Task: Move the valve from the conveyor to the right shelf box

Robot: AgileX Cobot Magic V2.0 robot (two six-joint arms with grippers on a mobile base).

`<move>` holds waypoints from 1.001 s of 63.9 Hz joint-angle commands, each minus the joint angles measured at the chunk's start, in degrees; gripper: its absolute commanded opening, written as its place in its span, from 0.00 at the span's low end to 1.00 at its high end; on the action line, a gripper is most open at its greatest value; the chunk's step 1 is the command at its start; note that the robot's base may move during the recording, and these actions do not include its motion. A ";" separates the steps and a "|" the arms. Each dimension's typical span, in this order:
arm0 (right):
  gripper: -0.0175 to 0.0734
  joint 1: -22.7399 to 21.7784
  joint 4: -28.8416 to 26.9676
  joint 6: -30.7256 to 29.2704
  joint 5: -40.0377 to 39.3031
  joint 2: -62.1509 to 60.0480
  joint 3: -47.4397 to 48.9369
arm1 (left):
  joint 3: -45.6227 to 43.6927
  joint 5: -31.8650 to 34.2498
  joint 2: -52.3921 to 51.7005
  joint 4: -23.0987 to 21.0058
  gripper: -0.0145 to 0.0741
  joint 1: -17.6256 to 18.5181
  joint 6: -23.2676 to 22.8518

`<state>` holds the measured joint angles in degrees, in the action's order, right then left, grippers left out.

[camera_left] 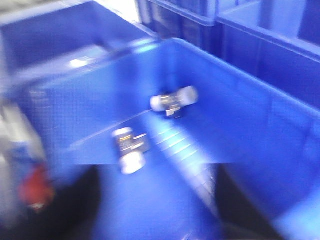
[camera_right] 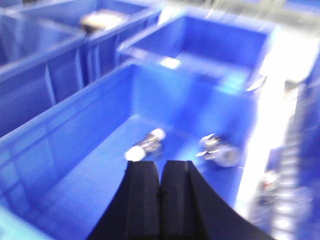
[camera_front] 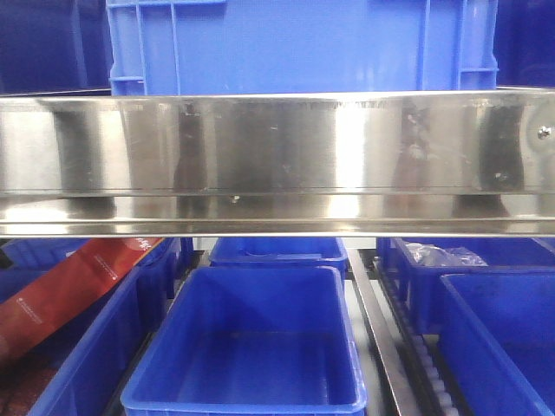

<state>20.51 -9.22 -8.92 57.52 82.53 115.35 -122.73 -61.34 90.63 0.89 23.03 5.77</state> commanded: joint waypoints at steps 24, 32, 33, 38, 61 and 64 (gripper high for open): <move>0.02 -2.06 3.23 1.32 -12.72 -23.68 -32.96 | 22.12 4.84 -19.82 9.79 0.04 -0.09 -7.81; 0.02 -2.06 3.23 1.32 -19.60 -32.18 -46.04 | 36.42 13.59 -28.63 9.68 0.04 -0.09 -9.82; 0.02 -2.06 3.23 1.32 -20.20 -33.08 -47.41 | 38.04 15.13 -30.16 9.59 0.04 -0.09 -10.01; 0.02 -2.06 3.23 1.32 -23.37 -38.16 -55.21 | 47.63 21.00 -35.86 9.55 0.04 -0.09 -11.19; 0.02 -2.06 3.23 1.32 -33.55 -56.31 -81.92 | 84.55 47.91 -58.74 6.89 0.04 -0.09 -11.57; 0.02 -2.06 3.23 1.32 -35.17 -57.57 -84.85 | 88.32 51.43 -60.18 5.89 0.04 -0.09 -11.70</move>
<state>18.82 -6.54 -7.76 27.31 27.04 34.73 -40.25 -17.37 33.22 8.14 23.03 -5.20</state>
